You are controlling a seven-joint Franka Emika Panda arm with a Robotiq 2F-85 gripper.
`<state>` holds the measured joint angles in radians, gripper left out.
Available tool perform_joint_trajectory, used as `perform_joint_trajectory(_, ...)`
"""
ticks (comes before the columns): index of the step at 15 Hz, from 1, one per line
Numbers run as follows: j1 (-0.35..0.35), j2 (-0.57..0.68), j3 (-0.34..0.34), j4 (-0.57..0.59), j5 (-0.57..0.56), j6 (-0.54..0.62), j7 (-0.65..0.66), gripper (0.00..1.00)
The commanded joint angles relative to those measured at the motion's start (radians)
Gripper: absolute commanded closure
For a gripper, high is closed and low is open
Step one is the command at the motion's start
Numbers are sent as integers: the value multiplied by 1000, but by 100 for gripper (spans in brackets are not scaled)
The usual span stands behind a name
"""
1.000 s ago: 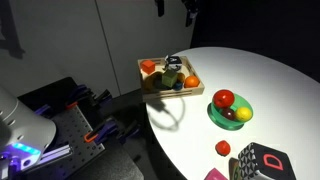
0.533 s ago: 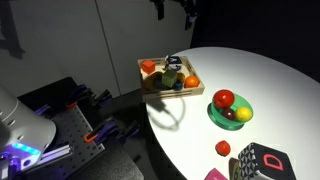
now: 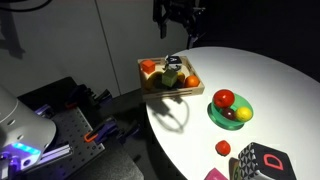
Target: Put the strawberry in the bowl
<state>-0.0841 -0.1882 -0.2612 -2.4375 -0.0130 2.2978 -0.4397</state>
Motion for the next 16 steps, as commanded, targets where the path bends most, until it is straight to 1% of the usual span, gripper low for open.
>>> perform_joint_trajectory(1,-43,75,22,38,-73,-13,43,0)
perform_joint_trajectory(6,-80,169,17,66,-114,-8,50,0)
perform_joint_trajectory(12,-125,314,6,129,-189,11,139,0)
perform_joint_trajectory(16,-154,408,-9,175,-226,44,197,0)
